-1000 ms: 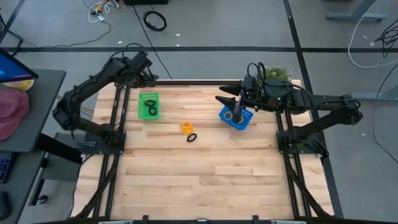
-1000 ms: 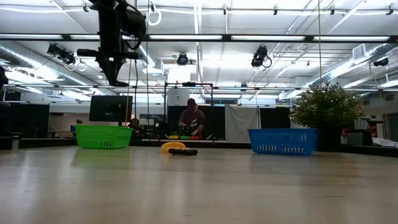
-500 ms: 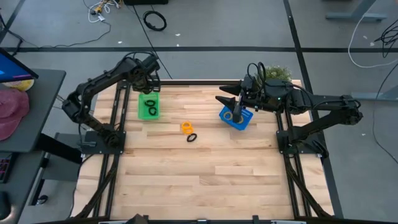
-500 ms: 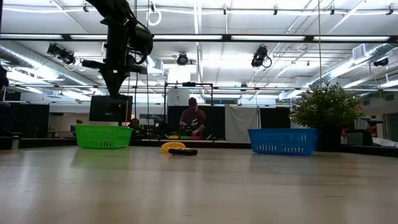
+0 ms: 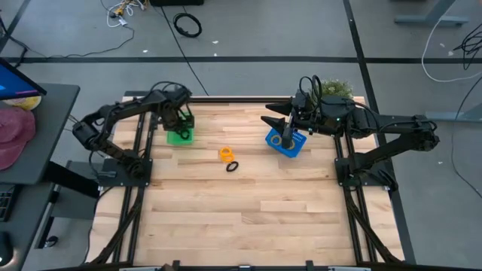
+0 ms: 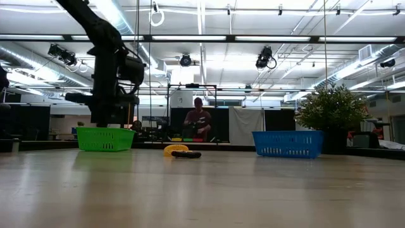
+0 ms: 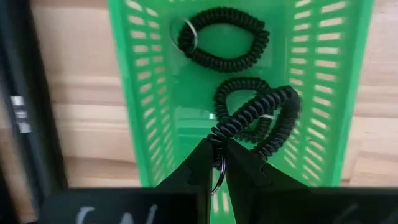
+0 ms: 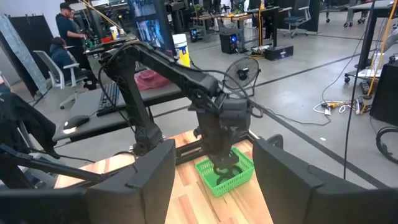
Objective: Sort spring keychains
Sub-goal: Put the black spring keychain into the green bin
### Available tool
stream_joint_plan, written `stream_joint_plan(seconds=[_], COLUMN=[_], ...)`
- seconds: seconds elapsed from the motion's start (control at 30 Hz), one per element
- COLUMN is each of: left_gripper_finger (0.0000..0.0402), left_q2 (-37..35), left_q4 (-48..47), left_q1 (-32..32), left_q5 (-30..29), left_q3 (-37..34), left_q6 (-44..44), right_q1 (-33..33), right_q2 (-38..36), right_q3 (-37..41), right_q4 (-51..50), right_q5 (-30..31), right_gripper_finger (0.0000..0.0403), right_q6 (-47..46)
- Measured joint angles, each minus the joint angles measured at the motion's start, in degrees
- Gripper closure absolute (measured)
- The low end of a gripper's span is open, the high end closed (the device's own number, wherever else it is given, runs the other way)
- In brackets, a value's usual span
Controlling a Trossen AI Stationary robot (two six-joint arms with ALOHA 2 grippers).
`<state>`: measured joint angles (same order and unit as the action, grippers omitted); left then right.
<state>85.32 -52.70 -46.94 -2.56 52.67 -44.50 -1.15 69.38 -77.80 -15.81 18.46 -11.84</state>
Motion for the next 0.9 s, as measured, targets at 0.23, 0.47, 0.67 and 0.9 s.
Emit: stream_joint_plan(seconds=[0.23,0.47,0.67,0.9], left_gripper_finger=[0.0364,0.0363,0.0362,0.0357], left_q2=[0.00,0.00,0.00,-0.55], left_q4=[4.68,9.30,9.77,11.74], left_q1=[0.02,0.02,0.02,0.65], left_q5=[-0.25,-0.35,-0.38,-0.80], left_q3=[-4.47,-8.39,-9.07,-9.07], left_q6=[-1.10,-1.44,-1.35,-1.39], right_q1=[-0.02,0.01,0.00,-0.01], right_q2=[0.00,0.00,0.00,0.00], right_q3=[0.00,0.00,0.01,0.02], right_q4=[0.01,-0.01,-0.02,-0.03], right_q5=[0.00,0.01,0.02,0.04], right_gripper_finger=[0.0186,0.0186,0.0186,0.0186], right_q6=[-0.07,-0.07,-0.08,-0.07])
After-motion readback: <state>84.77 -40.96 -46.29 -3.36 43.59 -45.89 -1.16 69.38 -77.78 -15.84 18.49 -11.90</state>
